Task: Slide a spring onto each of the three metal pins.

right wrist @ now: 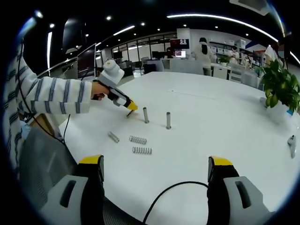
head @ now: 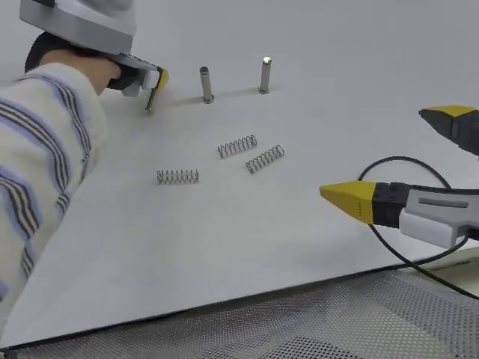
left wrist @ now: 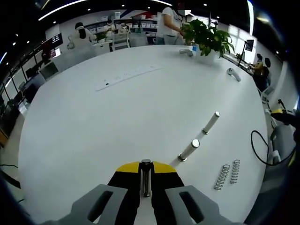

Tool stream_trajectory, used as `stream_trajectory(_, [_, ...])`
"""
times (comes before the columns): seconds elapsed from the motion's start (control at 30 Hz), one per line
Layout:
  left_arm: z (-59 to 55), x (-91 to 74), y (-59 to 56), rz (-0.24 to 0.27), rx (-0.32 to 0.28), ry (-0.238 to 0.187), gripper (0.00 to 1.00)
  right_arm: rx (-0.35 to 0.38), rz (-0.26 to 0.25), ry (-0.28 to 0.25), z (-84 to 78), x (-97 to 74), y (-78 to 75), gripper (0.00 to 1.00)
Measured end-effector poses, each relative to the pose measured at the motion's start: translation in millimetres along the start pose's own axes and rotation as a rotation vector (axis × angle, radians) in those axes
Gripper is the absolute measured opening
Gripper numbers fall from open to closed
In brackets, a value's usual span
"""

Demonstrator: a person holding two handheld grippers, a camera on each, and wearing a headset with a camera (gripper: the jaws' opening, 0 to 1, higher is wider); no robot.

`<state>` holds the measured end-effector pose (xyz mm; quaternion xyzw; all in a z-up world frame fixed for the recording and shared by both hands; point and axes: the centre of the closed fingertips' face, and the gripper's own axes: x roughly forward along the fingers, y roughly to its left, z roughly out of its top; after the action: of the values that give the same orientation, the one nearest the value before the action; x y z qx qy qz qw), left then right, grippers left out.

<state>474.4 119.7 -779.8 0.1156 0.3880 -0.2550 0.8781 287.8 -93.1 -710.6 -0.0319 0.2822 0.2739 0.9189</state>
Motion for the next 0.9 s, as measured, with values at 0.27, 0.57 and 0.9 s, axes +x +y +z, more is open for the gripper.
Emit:
stream_trajectory(0.27, [-0.9,-15.2,0.2,0.016,-0.015,-0.014,0.00,-0.015,0.023,-0.004,2.7,0.4,8.0,0.90])
stream_trajectory(0.57, [-1.3,-20.6,-3.2,0.025,-0.028,-0.033,0.00,-0.034,0.032,-0.002,2.2,0.2,12.9,0.90])
stream_trajectory(0.9, [-2.6,-22.3,0.5,0.024,-0.041,-0.032,0.00,-0.046,0.035,-0.011,5.3,0.6,14.3,0.90])
